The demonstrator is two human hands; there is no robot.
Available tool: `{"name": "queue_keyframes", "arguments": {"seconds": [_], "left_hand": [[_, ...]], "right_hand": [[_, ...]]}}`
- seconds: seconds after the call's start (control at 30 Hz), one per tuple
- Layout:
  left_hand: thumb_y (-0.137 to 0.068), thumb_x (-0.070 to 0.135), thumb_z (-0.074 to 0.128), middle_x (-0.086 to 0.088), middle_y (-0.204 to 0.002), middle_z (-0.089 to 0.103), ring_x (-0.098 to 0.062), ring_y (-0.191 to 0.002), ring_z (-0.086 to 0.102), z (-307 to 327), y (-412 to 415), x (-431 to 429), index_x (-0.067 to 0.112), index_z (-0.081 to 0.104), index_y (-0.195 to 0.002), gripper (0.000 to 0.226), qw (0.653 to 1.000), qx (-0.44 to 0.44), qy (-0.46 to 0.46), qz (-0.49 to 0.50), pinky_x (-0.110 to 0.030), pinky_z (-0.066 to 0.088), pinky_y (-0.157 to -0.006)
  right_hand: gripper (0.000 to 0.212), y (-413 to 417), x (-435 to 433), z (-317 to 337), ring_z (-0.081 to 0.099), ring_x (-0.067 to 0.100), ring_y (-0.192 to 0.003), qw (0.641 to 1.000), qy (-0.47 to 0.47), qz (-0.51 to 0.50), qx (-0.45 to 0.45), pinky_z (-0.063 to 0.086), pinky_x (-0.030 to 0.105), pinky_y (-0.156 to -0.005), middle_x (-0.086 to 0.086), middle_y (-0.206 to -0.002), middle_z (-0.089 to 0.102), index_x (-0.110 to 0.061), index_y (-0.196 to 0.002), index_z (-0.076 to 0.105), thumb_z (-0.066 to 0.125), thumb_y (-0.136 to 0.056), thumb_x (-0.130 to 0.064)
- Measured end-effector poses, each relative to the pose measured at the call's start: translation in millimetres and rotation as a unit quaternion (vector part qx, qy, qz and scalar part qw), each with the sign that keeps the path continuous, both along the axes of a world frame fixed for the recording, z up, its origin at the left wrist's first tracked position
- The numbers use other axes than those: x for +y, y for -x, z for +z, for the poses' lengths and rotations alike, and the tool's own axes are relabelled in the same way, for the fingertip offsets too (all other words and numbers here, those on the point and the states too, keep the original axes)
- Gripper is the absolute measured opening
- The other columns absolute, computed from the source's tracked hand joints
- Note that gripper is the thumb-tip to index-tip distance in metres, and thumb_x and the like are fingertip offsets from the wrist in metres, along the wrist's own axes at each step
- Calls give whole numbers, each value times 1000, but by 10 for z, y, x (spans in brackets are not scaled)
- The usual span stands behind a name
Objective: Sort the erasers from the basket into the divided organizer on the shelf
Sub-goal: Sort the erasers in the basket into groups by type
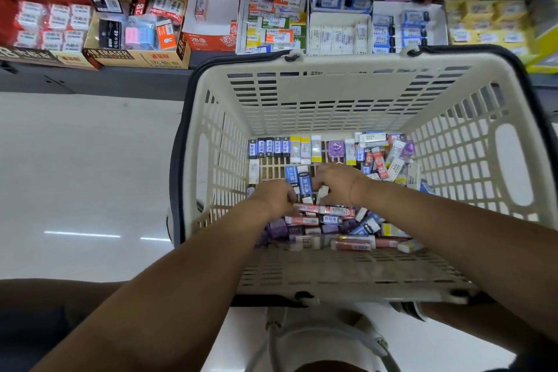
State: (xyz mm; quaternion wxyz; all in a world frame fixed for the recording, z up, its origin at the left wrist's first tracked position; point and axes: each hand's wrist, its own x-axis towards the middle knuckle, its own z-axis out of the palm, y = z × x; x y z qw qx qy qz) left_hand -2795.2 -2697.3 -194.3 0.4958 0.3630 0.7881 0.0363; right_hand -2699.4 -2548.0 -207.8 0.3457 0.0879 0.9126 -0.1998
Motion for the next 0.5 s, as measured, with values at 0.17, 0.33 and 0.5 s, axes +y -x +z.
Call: {"name": "queue_keyframes", "arguments": {"seconds": [0.17,0.33,0.5], "left_hand": [[-80,24,76,-2,-109,64,-16,-91,56,0,-91,36,15,71,-106,28,1000,7,-2,-7,-24,39,-76],[-81,23,76,-2,-106,62,-16,-92,55,3,-80,13,15,66,-94,19,999,-7,-19,32,-27,43,-79],[-83,22,74,-5,-107,61,-20,-97,57,71,4,7,10,65,-94,18,994,-31,-43,92,-28,43,-81]], "right_hand": [[47,47,-15,39,51,21,-110,1000,-5,13,-27,40,27,-86,4,-126,49,-16,-129,52,67,-87,-29],[40,30,21,56,49,17,-101,999,-3,34,-39,39,26,-83,2,-122,46,-17,-123,55,67,-87,-30],[24,-60,60,35,59,21,-101,993,82,-77,-17,48,34,-90,4,-110,64,-13,-108,65,67,-87,-25]]}}
